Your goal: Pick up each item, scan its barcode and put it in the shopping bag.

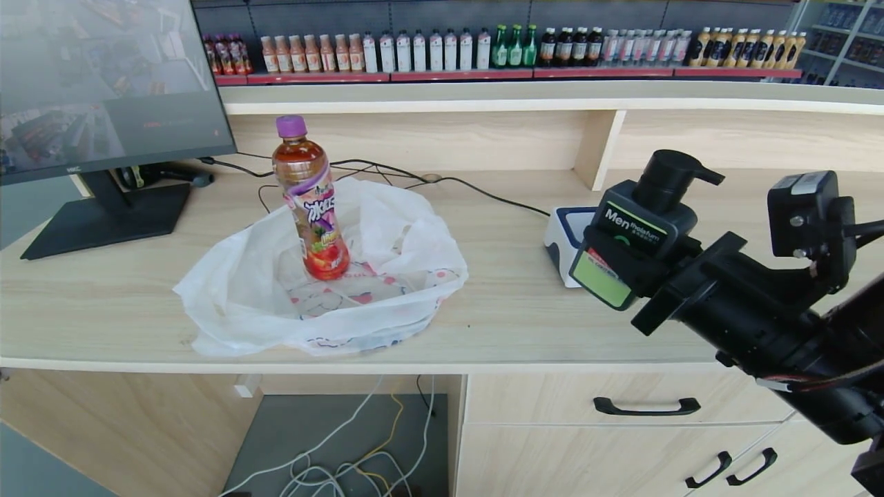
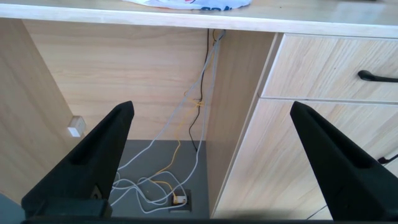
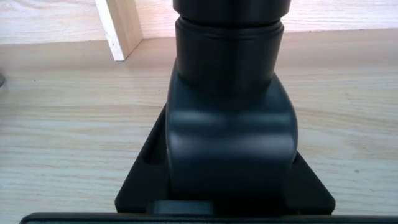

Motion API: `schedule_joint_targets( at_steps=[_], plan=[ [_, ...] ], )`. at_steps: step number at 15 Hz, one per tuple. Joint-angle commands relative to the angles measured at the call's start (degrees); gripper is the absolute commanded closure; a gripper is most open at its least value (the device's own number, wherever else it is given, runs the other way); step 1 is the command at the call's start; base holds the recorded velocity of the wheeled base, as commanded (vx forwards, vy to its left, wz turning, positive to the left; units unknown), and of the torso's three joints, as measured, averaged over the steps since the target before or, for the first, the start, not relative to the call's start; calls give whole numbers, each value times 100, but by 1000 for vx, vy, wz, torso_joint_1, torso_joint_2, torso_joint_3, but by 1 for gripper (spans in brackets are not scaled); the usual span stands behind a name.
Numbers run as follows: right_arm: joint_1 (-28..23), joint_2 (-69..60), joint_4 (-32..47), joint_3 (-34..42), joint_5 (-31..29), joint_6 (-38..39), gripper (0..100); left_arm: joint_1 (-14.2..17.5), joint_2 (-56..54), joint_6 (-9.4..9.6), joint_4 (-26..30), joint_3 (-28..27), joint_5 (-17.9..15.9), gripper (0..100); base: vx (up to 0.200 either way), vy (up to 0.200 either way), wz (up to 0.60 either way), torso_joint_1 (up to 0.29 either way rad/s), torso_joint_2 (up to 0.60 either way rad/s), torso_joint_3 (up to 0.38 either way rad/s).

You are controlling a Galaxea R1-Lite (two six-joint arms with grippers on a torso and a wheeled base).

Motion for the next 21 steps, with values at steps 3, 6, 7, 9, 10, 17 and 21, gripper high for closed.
schedule_joint_targets(
  at_steps=[3,6,7,9,10,17,21],
  plan=[
    [-5,7,-79,86,21,-7,100,1,1,0,0,0,-7,0,0,0,0,0,0,0],
    [4,7,-114,122,38,-7,100,1,1,0,0,0,2,0,0,0,0,0,0,0],
    [13,7,-114,148,47,-24,100,1,1,0,0,0,-7,0,0,0,0,0,0,0],
    [21,7,-114,139,47,-24,100,1,1,0,0,0,2,0,0,0,0,0,0,0],
    [21,7,-114,139,47,-24,100,1,1,0,0,0,-7,0,0,0,0,0,0,0],
    [65,-354,-53,-54,74,-24,100,1,1,0,0,0,2,0,0,0,0,0,0,0],
    [408,-1021,-44,-19,249,-33,100,1,1,0,0,0,2,0,0,0,0,0,0,0]
  ],
)
